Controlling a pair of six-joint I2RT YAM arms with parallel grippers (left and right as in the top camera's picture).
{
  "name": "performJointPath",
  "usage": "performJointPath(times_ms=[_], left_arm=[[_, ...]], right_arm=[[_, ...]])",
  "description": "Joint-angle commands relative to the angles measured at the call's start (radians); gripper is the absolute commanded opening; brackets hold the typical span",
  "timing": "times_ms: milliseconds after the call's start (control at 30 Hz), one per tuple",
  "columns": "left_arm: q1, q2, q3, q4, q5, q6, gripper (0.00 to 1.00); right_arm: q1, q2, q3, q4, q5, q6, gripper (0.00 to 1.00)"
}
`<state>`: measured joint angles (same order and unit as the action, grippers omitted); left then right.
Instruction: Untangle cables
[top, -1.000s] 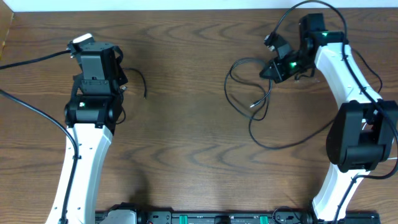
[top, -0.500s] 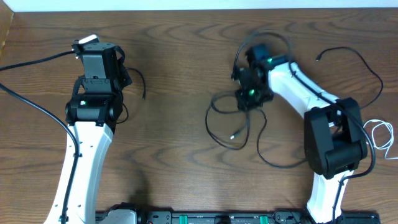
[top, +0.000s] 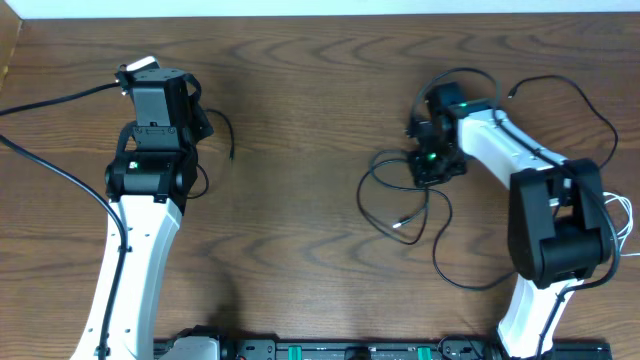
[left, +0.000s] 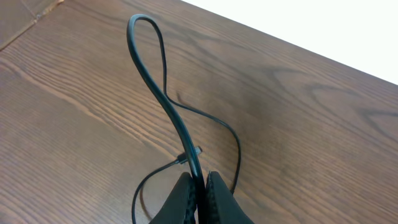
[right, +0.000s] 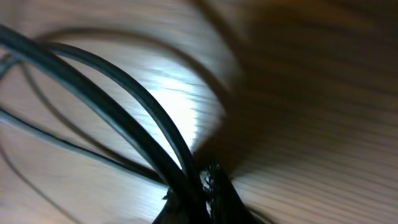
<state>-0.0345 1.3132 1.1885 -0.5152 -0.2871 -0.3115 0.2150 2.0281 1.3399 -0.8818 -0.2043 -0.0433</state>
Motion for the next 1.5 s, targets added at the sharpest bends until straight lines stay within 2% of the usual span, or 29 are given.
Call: performJointPath(times_ms=[0,167,367,700,900,1133,1400,1433,1467], left_arm=[[-0.002,0.005,0.006,0.000,0.019,-0.009,0.07],[-0.002,0.005,0.006,0.000,0.022,-0.009,0.07],[-0.002,0.005,0.006,0.000,0.092,-0.009,0.08],[-0.002,0.006,0.006,0.000,0.105,-0.009,0.07],[-0.002,0.006,0.006,0.000,0.105,-0.009,0.07],[-0.002,0.006,0.006,0.000,0.149,-0.009,0.08],[-0.002,0.006,0.006,0.000,0.187,-0.009,0.07],[-0.002,0.006,0.006,0.000,0.195,-0.009,0.07],[-0.002,0.006,0.006,0.000,0.195,-0.009,0.08]], right_arm=[[-0.064,0.013,-0.022,0.003,0.125,0.013,0.01],[-0.167,0.013,-0.022,0.061,0.200,0.013,0.01],[-0.319,0.013,-0.021,0.205,0.274,0.014,0.01],[-0.549,0.013,-0.015,0.330,0.393,0.084,0.01],[-0.679,0.013,0.026,0.331,0.436,0.087,0.01],[-0.826,0.013,0.117,0.278,0.429,0.180,0.01],[-0.900,0.013,0.192,0.166,0.427,0.255,0.01],[-0.904,0.013,0.200,0.152,0.408,0.259,0.04],[-0.906,0.013,0.204,0.140,0.389,0.259,0.17]])
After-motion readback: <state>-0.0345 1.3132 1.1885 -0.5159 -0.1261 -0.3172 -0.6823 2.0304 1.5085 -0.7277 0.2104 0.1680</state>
